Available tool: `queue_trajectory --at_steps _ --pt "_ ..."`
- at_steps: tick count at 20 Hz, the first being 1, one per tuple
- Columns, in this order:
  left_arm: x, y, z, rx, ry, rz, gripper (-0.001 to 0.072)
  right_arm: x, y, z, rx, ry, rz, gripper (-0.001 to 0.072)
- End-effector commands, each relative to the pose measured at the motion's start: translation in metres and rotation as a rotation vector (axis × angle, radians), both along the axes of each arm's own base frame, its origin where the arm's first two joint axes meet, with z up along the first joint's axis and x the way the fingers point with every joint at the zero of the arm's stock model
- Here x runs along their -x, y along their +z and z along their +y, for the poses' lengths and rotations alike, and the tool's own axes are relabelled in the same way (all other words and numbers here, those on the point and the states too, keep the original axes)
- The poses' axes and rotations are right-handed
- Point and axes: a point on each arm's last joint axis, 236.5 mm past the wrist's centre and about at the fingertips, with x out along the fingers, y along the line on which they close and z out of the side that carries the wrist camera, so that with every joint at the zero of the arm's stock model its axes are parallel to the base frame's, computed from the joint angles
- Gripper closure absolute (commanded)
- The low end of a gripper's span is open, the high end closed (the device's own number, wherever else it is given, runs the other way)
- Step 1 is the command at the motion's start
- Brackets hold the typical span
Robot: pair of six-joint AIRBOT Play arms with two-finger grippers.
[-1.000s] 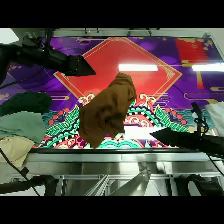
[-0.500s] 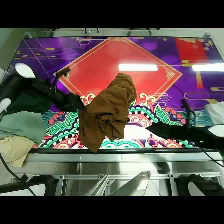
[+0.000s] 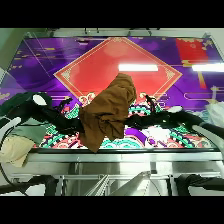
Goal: Fold the shirts.
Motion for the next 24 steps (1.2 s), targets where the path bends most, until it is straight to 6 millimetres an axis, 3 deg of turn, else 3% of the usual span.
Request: queue_trajectory --at_steps 1,2,4,6,7,8,9,10,12,13,14,17,18,19,21,23,24 --pt "-0.007 -0.021 0.008 -0.053 0.032 -0.048 0.0020 -0.011 -0.019 0.023 0.021 0.030 0.074 0.0280" --pt "-0.006 -0.022 0.006 -0.052 0.019 -0.040 0.0018 -0.014 -0.020 0.025 0.017 0.032 0.079 0.0287" --pt "0.000 -0.026 -0.004 -0.043 -0.029 0.001 0.0018 -0.017 -0.021 0.026 0.016 0.029 0.082 0.0396" --pt "0.006 -0.033 -0.021 -0.039 -0.103 0.036 0.0037 -0.014 -0.020 0.027 0.009 0.039 0.087 0.0406" --pt "0.006 -0.034 -0.029 -0.041 -0.141 0.039 0.0289 -0.011 -0.018 0.028 -0.001 0.053 0.091 0.0559" --pt "0.005 -0.035 -0.034 -0.041 -0.174 0.043 0.0630 -0.007 -0.015 0.029 -0.013 0.073 0.093 0.0667" --pt "0.002 -0.032 -0.040 -0.031 -0.205 0.045 0.0692 -0.002 -0.010 0.031 -0.030 0.099 0.096 0.0683" --pt "-0.001 -0.023 -0.043 -0.018 -0.227 0.047 0.0693 0.004 -0.002 0.031 -0.059 0.130 0.097 0.0684" --pt "-0.012 0.010 -0.041 0.012 -0.248 0.024 0.0692 0.009 0.019 0.015 -0.078 0.178 0.082 0.0685" --pt "-0.018 0.032 -0.037 0.029 -0.252 0.003 0.0692 0.008 0.031 -0.003 -0.055 0.186 0.072 0.0685" --pt "-0.025 0.061 -0.029 0.044 -0.245 -0.037 0.0692 0.006 0.043 -0.025 -0.019 0.176 0.062 0.0685" --pt "-0.053 0.156 0.004 0.063 -0.130 -0.243 0.0692 -0.012 0.095 -0.118 0.182 0.050 -0.013 0.0685" --pt "-0.063 0.191 0.009 0.098 -0.077 -0.348 0.0691 -0.026 0.122 -0.145 0.238 -0.038 -0.090 0.0685" --pt "-0.073 0.234 0.011 0.159 -0.017 -0.471 0.0689 -0.043 0.165 -0.164 0.246 -0.137 -0.215 0.0685" --pt "-0.085 0.320 0.009 0.294 0.077 -0.709 0.0684 -0.061 0.274 -0.177 0.206 -0.267 -0.568 0.0684" --pt "-0.080 0.411 0.009 0.416 0.128 -0.980 0.0683 -0.046 0.389 -0.173 0.170 -0.342 -0.938 0.0684" --pt "-0.073 0.448 0.011 0.443 0.148 -1.097 0.0683 -0.029 0.434 -0.169 0.164 -0.365 -1.082 0.0684"
